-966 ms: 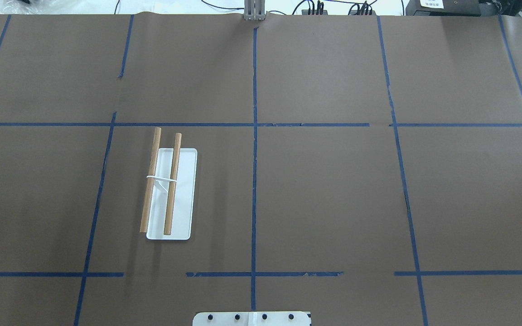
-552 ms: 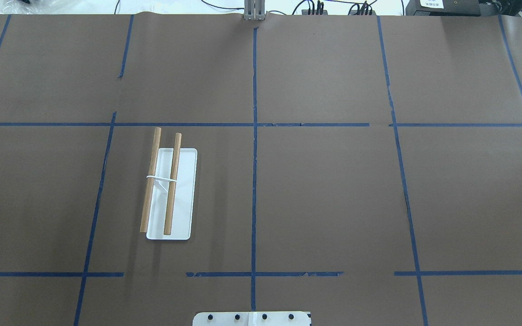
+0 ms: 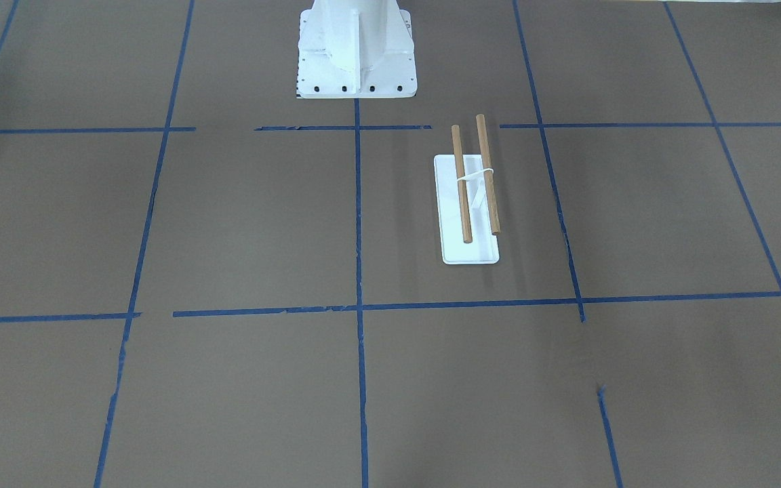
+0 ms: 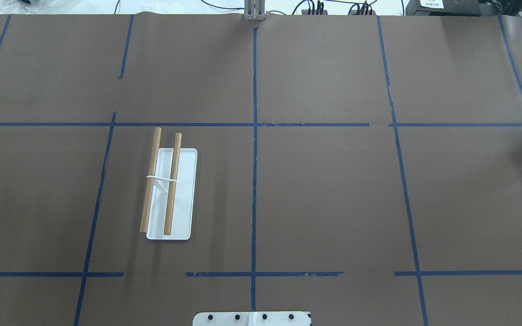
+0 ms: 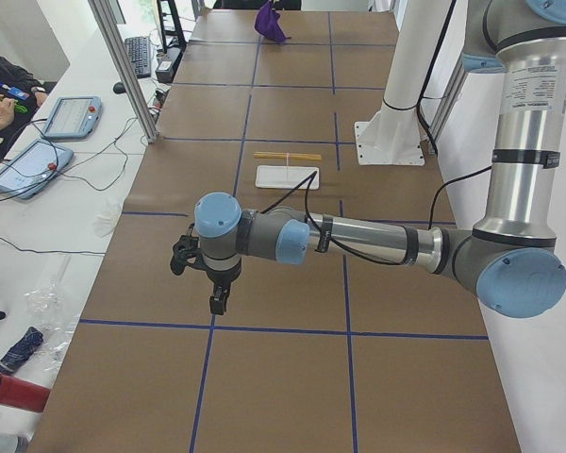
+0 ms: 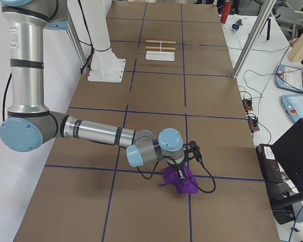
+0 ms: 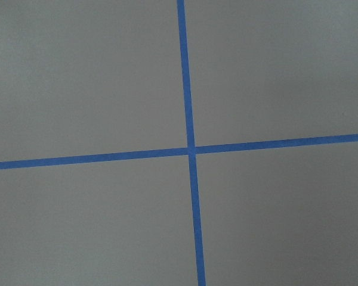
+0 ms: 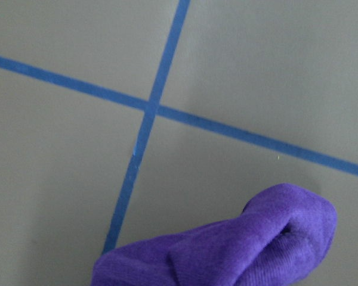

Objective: Hang towel on rack

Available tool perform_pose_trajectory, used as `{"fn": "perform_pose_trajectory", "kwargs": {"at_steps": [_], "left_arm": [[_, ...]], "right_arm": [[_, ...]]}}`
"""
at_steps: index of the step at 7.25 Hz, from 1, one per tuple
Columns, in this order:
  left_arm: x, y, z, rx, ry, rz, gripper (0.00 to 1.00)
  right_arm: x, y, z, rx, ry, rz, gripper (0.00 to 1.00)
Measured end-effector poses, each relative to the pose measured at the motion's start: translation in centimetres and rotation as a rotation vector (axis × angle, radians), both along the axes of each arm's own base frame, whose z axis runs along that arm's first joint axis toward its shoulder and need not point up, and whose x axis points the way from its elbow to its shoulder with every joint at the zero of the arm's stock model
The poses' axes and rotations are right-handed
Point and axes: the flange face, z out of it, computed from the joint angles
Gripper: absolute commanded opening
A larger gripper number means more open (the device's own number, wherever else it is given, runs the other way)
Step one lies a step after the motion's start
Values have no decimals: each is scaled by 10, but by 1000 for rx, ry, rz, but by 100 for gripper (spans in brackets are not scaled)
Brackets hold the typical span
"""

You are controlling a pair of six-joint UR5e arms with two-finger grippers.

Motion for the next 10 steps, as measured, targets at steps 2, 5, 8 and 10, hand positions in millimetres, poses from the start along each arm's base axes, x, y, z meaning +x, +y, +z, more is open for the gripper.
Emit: {"fn": "perform_pose_trajectory", "kwargs": {"at_steps": [2, 5, 8, 10], "left_arm": [[1, -9, -24, 158, 9, -11, 100], [8, -14, -29, 219, 75, 8, 100], [22, -36, -31, 203, 100, 23, 100], [24, -45, -50, 253, 109, 17, 100]], "right_arm": [[-3, -43, -62, 83, -12, 2, 0], [-89, -89, -185, 140, -116, -2, 0], [-231, -91, -328, 208, -230, -45, 0], [-306, -63, -412, 175, -351, 38, 0]]}}
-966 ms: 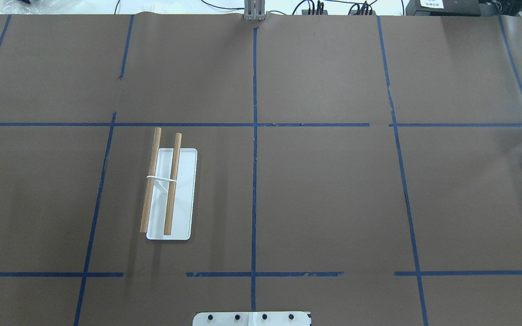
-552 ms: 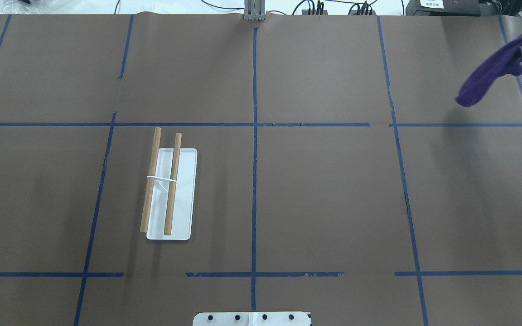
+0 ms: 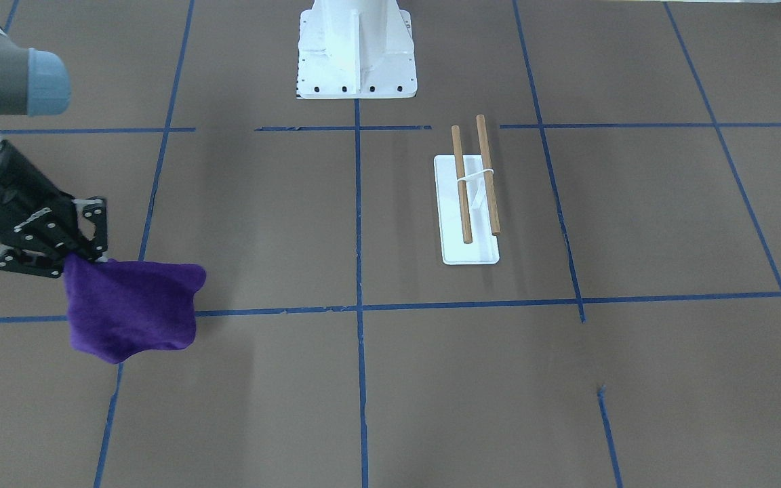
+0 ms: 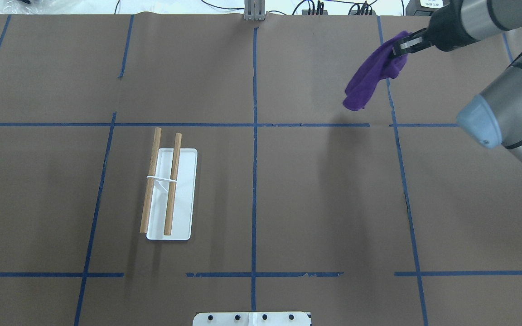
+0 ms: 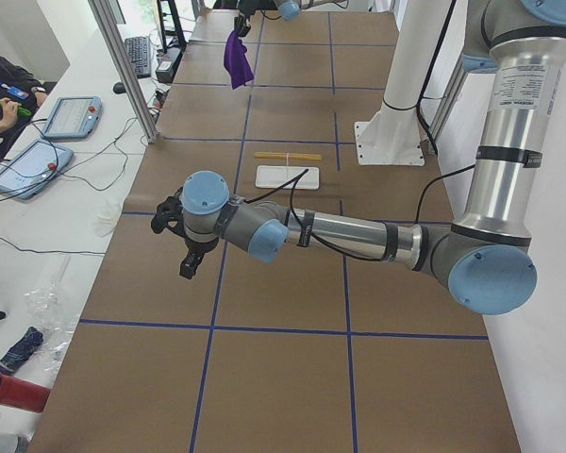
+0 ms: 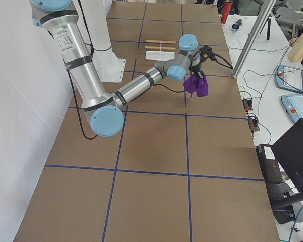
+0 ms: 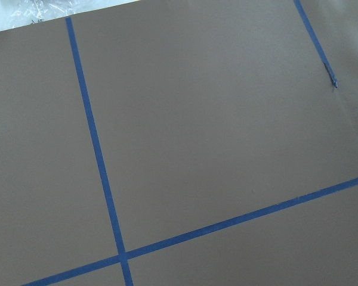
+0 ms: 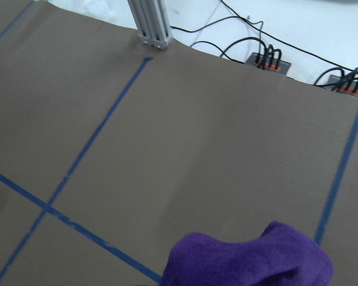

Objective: Hang towel on rack

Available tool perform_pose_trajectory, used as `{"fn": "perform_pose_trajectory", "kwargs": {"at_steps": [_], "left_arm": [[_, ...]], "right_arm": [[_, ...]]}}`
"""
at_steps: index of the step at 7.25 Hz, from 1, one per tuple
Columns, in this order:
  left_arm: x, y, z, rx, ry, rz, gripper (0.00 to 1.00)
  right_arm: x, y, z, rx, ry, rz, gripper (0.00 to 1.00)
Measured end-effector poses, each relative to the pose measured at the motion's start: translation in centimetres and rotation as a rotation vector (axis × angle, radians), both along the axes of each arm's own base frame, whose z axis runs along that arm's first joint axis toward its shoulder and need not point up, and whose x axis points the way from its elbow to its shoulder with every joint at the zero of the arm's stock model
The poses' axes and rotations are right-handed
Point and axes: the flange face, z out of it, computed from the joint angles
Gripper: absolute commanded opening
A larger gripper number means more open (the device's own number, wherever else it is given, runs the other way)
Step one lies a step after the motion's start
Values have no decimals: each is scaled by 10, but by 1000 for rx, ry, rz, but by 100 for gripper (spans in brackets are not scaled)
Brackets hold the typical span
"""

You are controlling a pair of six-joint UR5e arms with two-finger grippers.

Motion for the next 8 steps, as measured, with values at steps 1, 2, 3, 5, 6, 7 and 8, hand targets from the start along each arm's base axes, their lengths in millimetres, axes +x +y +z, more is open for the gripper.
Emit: {"fn": "perform_pose_trajectory", "kwargs": {"at_steps": [1, 2, 3, 5, 6, 7, 8], "left_arm": [[3, -4, -12, 5, 22, -30, 100], [14, -7, -27, -7, 65, -73, 100], [33, -8, -40, -23, 122, -108, 100], [78, -6, -69, -73, 252, -154, 100], [97, -8, -88, -116, 311, -170, 100], [119, -11, -109, -174, 364, -181, 100], [144, -13, -133, -250, 417, -190, 100]], "right_arm": [[-27, 19, -36, -32, -76, 50, 0], [-46, 42, -64, -61, -152, 101, 0], [-57, 63, -85, -76, -239, 143, 0], [-71, 94, -112, -78, -444, 205, 0], [-80, 108, -120, -63, -522, 225, 0], [-93, 124, -126, -48, -585, 243, 0], [-108, 142, -129, -38, -635, 263, 0]]}}
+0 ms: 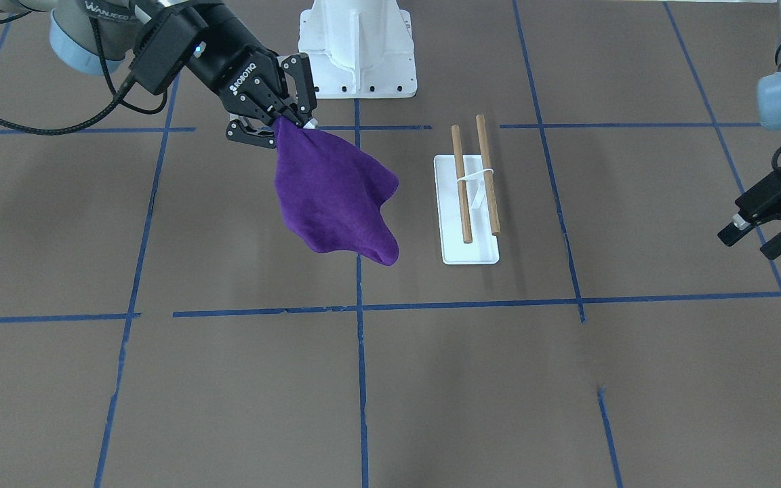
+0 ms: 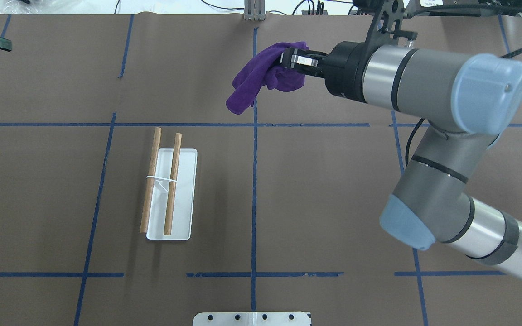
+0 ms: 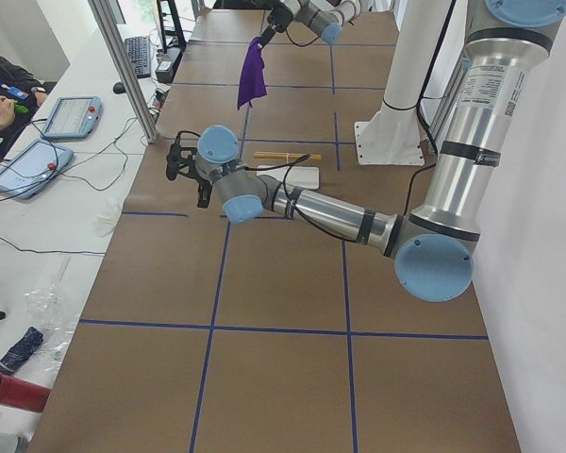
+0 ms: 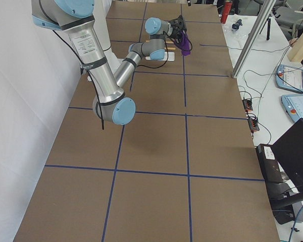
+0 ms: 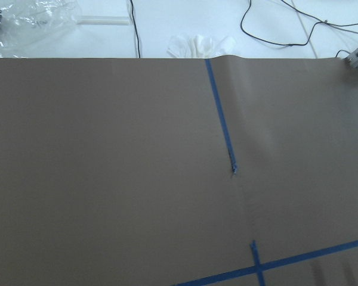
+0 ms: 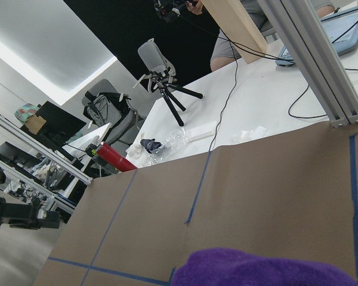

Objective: Hang towel on rack

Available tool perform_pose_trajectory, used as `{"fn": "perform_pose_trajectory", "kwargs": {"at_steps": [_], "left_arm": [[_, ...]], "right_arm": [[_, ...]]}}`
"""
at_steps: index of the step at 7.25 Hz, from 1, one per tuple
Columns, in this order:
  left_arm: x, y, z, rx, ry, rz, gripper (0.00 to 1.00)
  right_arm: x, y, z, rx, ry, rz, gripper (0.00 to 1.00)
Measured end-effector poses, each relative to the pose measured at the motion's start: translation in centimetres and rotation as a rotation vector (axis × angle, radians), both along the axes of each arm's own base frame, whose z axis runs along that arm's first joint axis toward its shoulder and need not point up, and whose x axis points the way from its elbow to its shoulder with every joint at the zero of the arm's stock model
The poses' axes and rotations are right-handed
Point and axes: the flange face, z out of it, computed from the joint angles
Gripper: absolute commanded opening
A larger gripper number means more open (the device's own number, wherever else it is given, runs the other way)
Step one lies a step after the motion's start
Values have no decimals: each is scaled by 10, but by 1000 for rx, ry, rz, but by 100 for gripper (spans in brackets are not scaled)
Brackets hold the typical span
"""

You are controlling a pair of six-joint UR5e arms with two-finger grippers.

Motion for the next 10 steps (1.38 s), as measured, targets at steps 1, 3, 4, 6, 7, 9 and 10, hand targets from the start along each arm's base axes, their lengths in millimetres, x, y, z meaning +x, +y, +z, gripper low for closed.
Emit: {"fn": "perform_pose_trajectory", "kwargs": {"at_steps": [1, 3, 4, 6, 7, 9, 10], "left_arm": [[29, 0, -29, -90, 67, 4, 100], [87, 18, -81, -236, 208, -1, 100], [114, 32, -97, -292, 298, -41, 100], [174, 63, -131, -399, 470, -99, 100], [199, 76, -147, -429, 513, -90, 100], [236, 90, -174, -455, 530, -49, 100], [255, 93, -190, -468, 517, -31, 100]], "right_arm": [[-14, 17, -2, 7, -40, 17, 0], [-25, 37, -6, 13, -85, 31, 0], [-25, 42, -8, 15, -97, 38, 0], [-26, 50, -11, 21, -104, 45, 0], [-26, 53, -11, 25, -104, 43, 0], [-28, 59, -14, 30, -111, 33, 0], [-29, 61, -15, 31, -113, 28, 0]]}}
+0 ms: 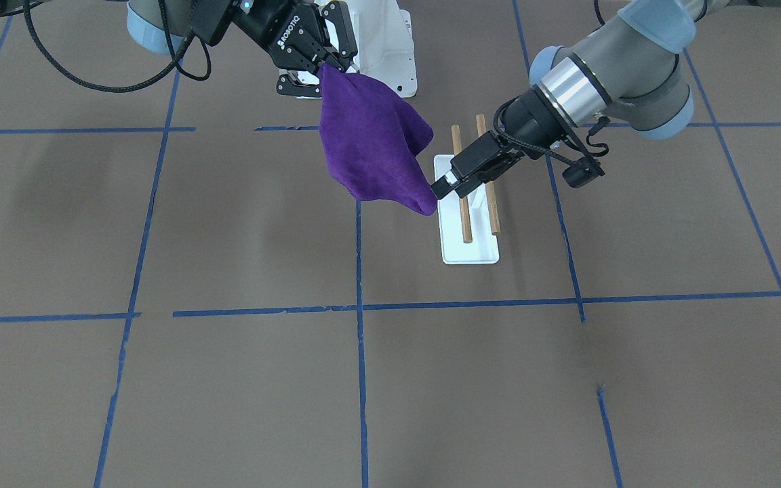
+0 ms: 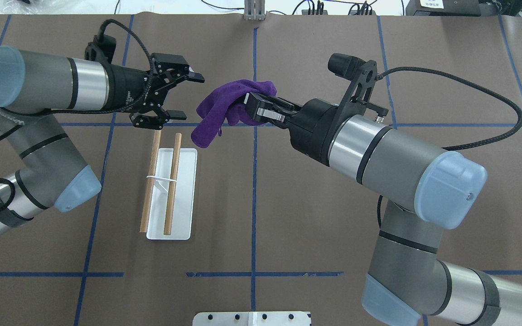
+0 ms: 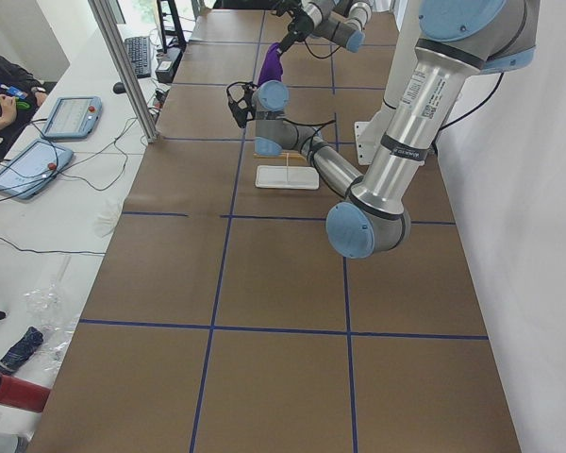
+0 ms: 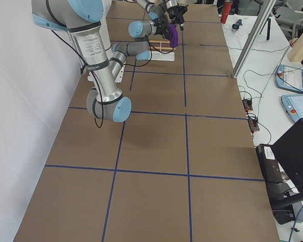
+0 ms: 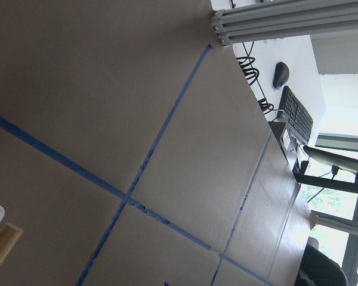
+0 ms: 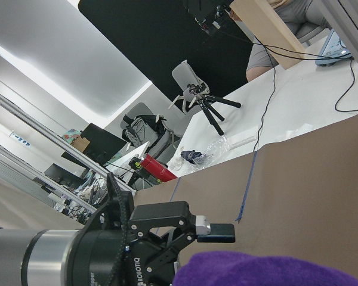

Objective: Hang towel on rack

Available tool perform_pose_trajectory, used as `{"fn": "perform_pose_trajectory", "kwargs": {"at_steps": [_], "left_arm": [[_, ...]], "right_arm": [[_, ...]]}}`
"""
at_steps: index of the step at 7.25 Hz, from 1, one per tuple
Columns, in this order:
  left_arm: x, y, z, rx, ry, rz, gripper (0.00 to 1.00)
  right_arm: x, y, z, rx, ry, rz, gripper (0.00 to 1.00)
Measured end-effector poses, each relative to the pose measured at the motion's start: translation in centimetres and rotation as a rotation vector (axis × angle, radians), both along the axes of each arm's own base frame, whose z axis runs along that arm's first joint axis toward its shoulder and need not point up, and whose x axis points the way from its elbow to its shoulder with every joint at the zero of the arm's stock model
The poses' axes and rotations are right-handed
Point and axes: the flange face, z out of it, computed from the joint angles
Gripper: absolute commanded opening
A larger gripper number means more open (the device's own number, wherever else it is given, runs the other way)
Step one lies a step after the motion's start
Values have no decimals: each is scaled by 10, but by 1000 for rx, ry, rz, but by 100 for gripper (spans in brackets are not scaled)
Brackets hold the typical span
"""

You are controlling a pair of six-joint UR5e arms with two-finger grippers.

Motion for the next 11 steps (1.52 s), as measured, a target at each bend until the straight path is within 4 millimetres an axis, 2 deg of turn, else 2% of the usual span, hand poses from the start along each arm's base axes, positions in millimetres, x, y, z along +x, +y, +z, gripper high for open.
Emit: {"fn": "perform_pose_trajectory", "kwargs": {"at_steps": [2, 4, 5, 6, 7, 11], "left_arm": [[20, 5, -20, -5, -17, 27, 99], [25, 7, -23, -4, -21, 37, 82], [26, 7, -23, -4, -22, 38, 51], [26, 8, -23, -3, -21, 39, 4], [26, 8, -23, -3, -22, 40, 0], [23, 11, -20, 11, -27, 48, 0]], "right_arm": [[-1, 2, 0, 1, 0, -3, 0], [0, 4, -1, 10, 3, -4, 0], [1, 6, -2, 16, 4, -5, 0], [2, 7, -3, 20, 2, -5, 0], [3, 8, -3, 23, 2, -6, 0], [3, 8, -1, 39, 18, -6, 0]]}}
